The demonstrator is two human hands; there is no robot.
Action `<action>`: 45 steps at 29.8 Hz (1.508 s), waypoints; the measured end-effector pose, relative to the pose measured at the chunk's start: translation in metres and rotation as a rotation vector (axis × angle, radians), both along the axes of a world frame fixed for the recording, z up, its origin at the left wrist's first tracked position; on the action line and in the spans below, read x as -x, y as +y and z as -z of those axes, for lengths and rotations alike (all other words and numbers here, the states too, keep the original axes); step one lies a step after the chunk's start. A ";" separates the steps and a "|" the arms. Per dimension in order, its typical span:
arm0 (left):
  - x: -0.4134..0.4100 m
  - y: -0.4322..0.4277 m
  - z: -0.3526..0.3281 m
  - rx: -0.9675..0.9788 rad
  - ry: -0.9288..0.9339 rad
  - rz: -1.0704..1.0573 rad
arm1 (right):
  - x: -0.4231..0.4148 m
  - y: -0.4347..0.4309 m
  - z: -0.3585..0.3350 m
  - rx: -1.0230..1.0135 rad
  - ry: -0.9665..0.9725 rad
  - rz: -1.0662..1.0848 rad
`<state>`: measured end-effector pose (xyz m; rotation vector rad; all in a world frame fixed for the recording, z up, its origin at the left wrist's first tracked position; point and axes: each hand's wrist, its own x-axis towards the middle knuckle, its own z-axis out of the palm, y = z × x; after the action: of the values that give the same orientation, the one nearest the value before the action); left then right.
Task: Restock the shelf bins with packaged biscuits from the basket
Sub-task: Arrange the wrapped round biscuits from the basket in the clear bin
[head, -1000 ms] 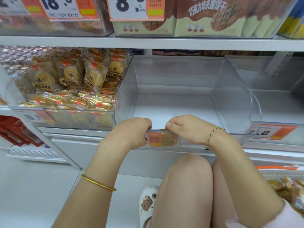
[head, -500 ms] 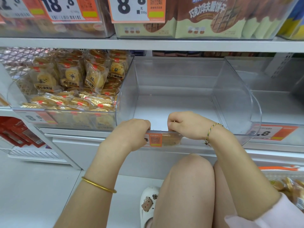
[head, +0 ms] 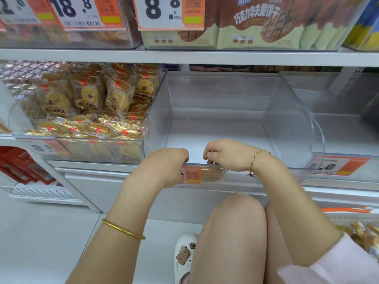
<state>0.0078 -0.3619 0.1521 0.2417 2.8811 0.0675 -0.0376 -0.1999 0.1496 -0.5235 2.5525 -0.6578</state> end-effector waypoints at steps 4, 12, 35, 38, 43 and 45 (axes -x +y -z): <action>-0.004 0.001 -0.002 -0.033 0.004 -0.015 | -0.001 0.001 -0.003 0.007 0.024 0.002; -0.043 0.039 -0.020 -0.334 0.366 0.144 | -0.058 0.048 -0.026 0.346 0.413 0.236; -0.046 0.361 0.137 -0.294 -0.208 0.685 | -0.124 0.334 0.109 -0.175 0.095 0.921; -0.048 0.362 0.142 -0.304 -0.118 0.734 | -0.110 0.335 0.112 -0.239 -0.078 0.738; -0.042 0.357 0.143 -0.363 -0.014 0.799 | -0.102 0.332 0.113 -0.305 -0.170 0.619; -0.035 0.351 0.139 -0.392 0.026 0.773 | -0.101 0.334 0.114 -0.321 -0.172 0.599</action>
<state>0.0429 -0.0112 0.0127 1.3927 2.5615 0.4777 0.0631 0.1343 0.0352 0.4047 2.5691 -0.4371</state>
